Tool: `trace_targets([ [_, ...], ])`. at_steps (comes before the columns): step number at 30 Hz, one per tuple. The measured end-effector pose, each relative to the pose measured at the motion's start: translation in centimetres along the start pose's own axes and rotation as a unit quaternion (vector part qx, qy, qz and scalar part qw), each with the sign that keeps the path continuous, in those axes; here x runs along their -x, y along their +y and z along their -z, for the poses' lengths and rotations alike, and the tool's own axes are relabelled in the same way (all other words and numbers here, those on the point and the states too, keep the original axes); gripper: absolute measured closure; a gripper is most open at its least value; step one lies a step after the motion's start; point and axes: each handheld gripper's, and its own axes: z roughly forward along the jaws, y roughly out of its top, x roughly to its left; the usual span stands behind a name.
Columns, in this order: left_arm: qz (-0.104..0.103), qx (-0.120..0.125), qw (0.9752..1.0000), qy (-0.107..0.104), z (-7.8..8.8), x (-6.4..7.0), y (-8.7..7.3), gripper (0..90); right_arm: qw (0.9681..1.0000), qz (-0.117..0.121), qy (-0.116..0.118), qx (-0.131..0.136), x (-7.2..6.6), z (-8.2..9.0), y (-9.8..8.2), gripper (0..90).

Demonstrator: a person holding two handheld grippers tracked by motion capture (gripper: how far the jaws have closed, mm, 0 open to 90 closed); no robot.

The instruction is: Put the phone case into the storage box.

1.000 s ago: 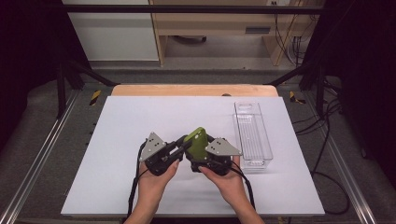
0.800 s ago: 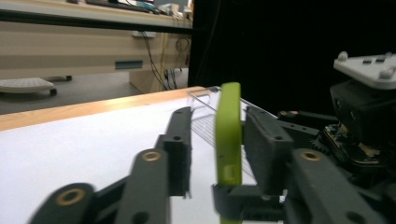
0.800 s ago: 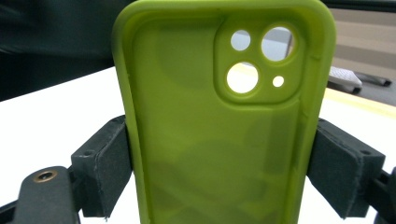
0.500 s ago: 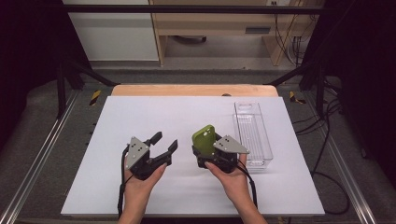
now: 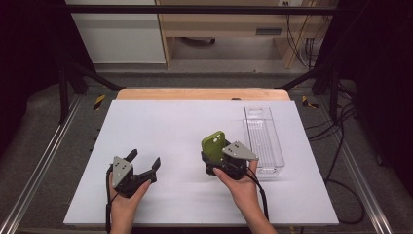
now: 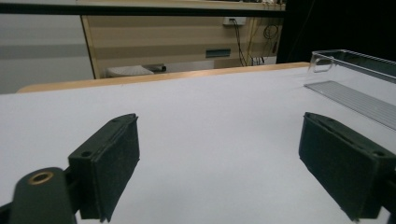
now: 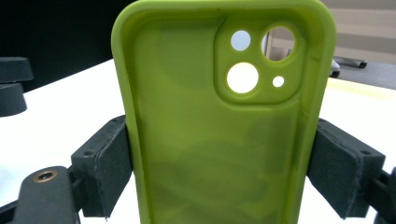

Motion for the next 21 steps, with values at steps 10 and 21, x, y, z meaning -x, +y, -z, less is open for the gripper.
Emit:
trace_targets([
  [10,0.021,-0.008,0.9997,0.001,0.5,-1.2,-1.2,3.9,0.9983,-0.053,-0.026,-0.005,3.2,-0.5,4.0,16.3],
  [21,0.022,-0.007,0.9997,0.01,0.6,-1.1,-1.5,3.5,0.9967,-0.042,-0.069,0.004,6.5,-0.3,9.2,16.3],
])
